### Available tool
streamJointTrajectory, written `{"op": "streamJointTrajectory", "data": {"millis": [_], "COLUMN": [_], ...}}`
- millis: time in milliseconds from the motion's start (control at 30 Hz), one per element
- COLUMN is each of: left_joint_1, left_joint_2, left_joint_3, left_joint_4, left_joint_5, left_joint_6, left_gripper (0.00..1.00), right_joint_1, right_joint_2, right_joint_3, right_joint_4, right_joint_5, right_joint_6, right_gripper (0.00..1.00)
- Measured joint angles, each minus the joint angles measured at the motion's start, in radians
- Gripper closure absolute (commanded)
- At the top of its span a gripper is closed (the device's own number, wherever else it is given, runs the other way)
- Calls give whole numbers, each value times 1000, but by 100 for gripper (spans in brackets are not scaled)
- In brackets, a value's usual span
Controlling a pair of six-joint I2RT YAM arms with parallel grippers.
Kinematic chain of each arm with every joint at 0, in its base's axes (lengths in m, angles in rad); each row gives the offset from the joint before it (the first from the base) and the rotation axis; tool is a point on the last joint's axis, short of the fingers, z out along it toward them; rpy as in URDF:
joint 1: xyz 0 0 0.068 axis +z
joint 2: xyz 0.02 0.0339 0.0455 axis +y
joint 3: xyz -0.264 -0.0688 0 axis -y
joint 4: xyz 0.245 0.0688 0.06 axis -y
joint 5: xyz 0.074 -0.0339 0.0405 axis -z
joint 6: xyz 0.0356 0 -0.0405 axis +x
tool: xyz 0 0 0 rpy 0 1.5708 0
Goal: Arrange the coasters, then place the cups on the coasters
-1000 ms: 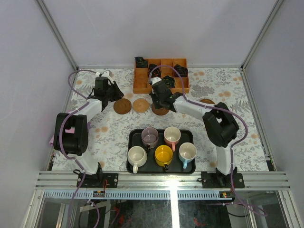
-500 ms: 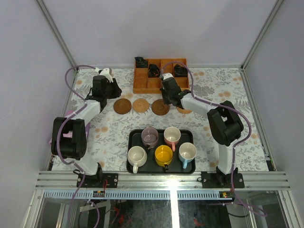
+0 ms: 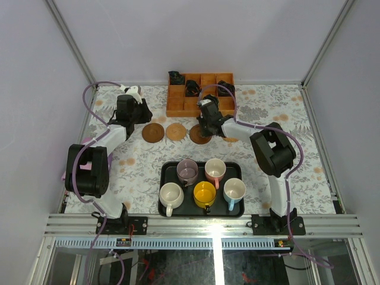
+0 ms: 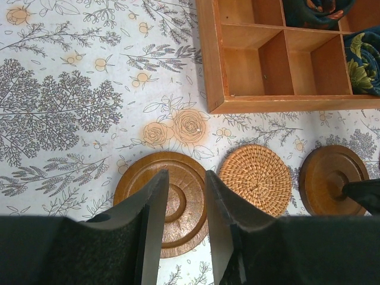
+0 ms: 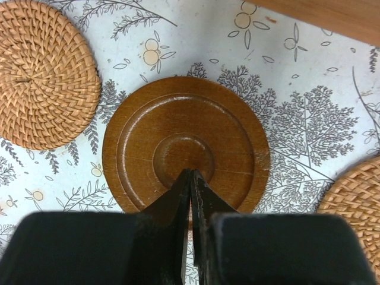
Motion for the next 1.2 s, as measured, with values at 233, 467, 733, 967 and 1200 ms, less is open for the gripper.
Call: {"op": "streamJointTrajectory", "data": {"millis": [233, 467, 733, 967, 1200], "left_joint_1": [0, 0, 0, 0, 0], "left_joint_2": [0, 12, 17, 17, 20], "left_joint_3": [0, 8, 13, 13, 13], "left_joint_4": [-2, -3, -5, -5, -3], "left_joint_5": [-4, -8, -8, -8, -7], "left_joint_6": [2, 2, 2, 2, 1], "left_gripper": [69, 69, 69, 69, 68], "right_joint_1": [0, 0, 0, 0, 0], "right_joint_2": [24, 62, 78, 82, 74], "right_joint_3": [8, 53, 71, 77, 74], "right_joint_4": [21, 41, 49, 49, 43], "right_joint_5": [-51, -89, -107, -106, -90], "right_joint_6": [24, 42, 49, 51, 42], "right_gripper": [95, 95, 95, 95, 95]}}
